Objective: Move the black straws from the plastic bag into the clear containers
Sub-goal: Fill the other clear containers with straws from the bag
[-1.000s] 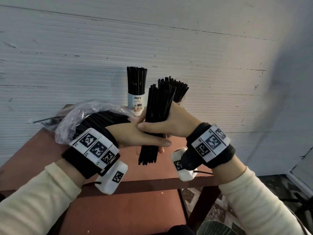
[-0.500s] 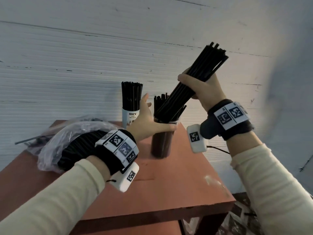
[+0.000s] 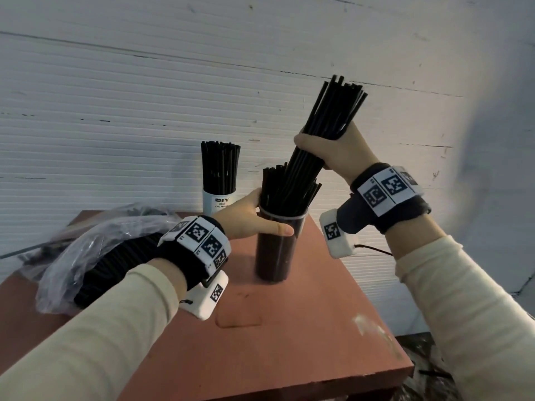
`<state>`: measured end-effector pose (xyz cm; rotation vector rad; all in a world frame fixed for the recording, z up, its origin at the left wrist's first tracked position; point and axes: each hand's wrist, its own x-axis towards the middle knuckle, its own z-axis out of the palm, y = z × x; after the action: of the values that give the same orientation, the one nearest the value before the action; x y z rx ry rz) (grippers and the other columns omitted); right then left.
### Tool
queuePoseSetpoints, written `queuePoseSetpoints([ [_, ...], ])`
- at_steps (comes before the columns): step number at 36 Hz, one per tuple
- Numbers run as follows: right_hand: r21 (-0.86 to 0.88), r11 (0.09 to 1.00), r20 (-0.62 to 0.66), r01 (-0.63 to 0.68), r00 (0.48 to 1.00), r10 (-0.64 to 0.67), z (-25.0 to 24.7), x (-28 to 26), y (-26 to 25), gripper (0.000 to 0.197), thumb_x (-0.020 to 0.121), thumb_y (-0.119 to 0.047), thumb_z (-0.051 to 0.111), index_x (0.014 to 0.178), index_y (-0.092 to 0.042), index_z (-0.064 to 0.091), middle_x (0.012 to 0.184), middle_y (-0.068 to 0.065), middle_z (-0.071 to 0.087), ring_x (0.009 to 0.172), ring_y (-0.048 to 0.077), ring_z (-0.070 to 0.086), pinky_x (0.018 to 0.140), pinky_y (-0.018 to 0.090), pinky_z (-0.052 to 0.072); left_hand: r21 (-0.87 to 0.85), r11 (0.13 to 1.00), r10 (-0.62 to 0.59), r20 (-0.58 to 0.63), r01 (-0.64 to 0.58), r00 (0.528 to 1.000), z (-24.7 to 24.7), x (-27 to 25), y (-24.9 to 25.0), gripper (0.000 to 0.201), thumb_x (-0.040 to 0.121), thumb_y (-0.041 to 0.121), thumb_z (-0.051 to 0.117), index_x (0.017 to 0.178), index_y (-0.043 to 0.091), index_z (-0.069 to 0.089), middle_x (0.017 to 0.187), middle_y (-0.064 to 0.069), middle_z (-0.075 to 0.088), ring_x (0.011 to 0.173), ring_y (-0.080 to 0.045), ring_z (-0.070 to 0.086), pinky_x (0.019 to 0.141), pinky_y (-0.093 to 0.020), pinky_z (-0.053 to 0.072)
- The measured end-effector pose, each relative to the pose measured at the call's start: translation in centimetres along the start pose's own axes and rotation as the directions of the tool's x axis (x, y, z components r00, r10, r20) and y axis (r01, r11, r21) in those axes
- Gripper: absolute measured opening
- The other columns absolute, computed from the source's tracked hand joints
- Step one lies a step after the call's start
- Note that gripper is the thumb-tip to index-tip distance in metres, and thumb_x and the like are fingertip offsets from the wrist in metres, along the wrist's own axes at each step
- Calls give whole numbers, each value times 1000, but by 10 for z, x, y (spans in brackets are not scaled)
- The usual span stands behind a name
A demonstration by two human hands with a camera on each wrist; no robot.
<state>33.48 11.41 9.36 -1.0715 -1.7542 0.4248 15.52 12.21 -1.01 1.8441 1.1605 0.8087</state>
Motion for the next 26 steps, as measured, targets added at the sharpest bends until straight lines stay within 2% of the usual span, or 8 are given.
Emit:
queuePoseSetpoints([
  [4,-106,994,90,-24,995,34,13,-3,8,30,81,-22,71,85,6,60,74,7,60,66,11,61,61,25,51,-23,1000,17,-14,-17,1000,2,-1,-1,88,71,30,87,145,28,39,133,11,55,124,-7,48,102,-25,32],
  [7,-179,983,177,-47,981,79,22,-10,21,29,78,-38,74,81,-10,65,79,2,68,77,13,67,72,31,55,-38,999,29,-10,-29,1000,3,0,-2,83,72,27,86,142,27,42,130,12,57,123,-6,50,100,-22,32],
  [10,-305,952,150,-6,987,55,27,-21,27,47,66,-68,67,86,-25,64,92,-4,67,97,17,62,90,42,51,-57,998,40,12,-40,999,3,0,-2,84,72,25,86,142,24,41,130,12,57,124,-5,49,102,-23,33],
  [12,-335,942,66,-6,997,30,28,-26,27,56,61,-76,66,95,-32,59,106,-5,58,109,18,52,96,44,46,-67,997,42,13,-41,999,3,0,-3,85,72,25,87,143,23,40,133,10,56,125,-5,48,106,-25,33],
  [16,-185,981,-147,63,985,-91,26,-34,17,90,68,-56,78,139,-23,34,136,-5,37,129,11,38,107,37,39,-71,997,44,-5,-44,999,5,1,-4,85,71,24,87,142,24,40,133,9,55,125,-8,48,107,-28,32],
  [18,-171,972,-197,161,961,-194,25,-34,13,95,74,-43,79,147,-17,24,144,-2,32,132,10,36,110,32,37,-60,997,47,-9,-48,999,5,1,-4,84,71,25,87,141,27,40,132,10,55,126,-9,47,109,-29,32],
  [22,-265,909,-160,322,915,-371,26,-34,8,67,88,-24,68,144,-11,35,142,2,40,129,13,44,108,26,38,-59,997,46,-11,-47,999,6,1,-4,85,70,25,87,142,28,41,133,8,56,127,-11,48,113,-34,31],
  [26,-401,862,-8,310,940,-342,34,-43,19,35,96,-25,54,126,-9,58,129,4,58,123,16,50,106,33,40,-76,996,48,-3,-48,999,5,0,-2,82,71,22,87,141,23,43,130,7,58,124,-10,50,111,-32,34],
])
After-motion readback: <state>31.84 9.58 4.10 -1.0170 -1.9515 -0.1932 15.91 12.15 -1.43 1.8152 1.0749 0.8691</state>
